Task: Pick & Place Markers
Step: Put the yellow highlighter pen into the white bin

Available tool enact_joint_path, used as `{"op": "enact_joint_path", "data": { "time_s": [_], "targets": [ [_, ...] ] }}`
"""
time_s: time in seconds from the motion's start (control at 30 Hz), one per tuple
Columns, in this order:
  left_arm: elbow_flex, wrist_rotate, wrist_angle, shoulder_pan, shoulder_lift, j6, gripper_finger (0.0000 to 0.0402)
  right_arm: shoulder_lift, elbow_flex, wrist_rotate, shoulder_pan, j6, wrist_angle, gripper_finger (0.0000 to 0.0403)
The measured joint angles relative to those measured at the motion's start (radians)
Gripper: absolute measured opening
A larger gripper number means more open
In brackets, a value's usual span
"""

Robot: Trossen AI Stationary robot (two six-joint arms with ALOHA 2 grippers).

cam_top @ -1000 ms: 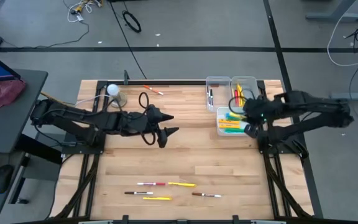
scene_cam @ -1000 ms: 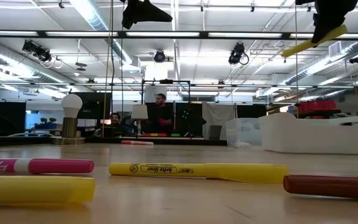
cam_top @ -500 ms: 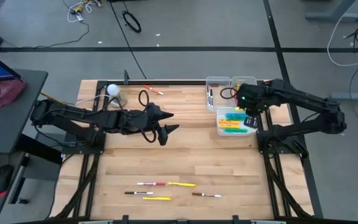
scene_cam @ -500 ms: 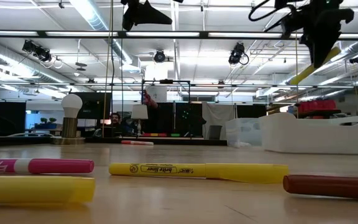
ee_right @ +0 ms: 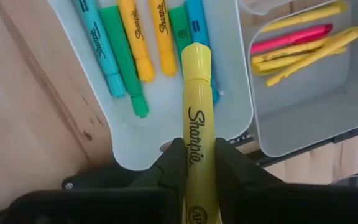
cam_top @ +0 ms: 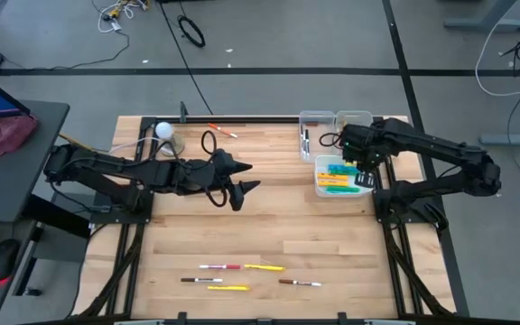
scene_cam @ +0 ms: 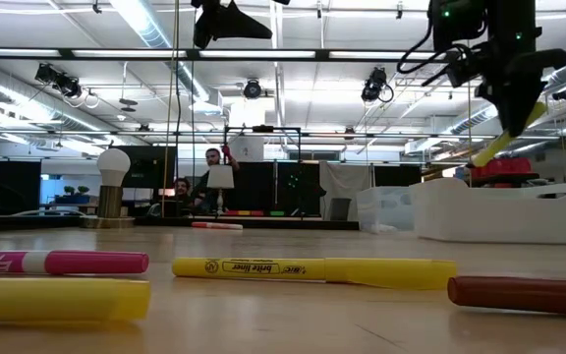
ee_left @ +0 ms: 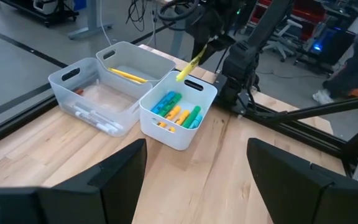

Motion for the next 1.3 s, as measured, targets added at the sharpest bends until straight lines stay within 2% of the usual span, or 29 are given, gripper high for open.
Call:
{"op": "enact_joint_path", "data": {
  "time_s": [0.73,1.0,1.3],
  "targets": [
    [0.0,0.0,0.0,0.0,0.0,0.0,0.0282,-0.014,-0.002,0.001,0.0,0.064,0.046,0.0052],
    [0.0,0.0,0.0,0.0,0.0,0.0,0.0282,-0.022,-0.002,0.002,-0.026,0.017,0.047,0.0053],
    [0.0,0.0,0.0,0.0,0.0,0.0,0.0282,-0.097,-0.002,0.0,-0.111,-0.074,0.056,0.0053]
  ]
}}
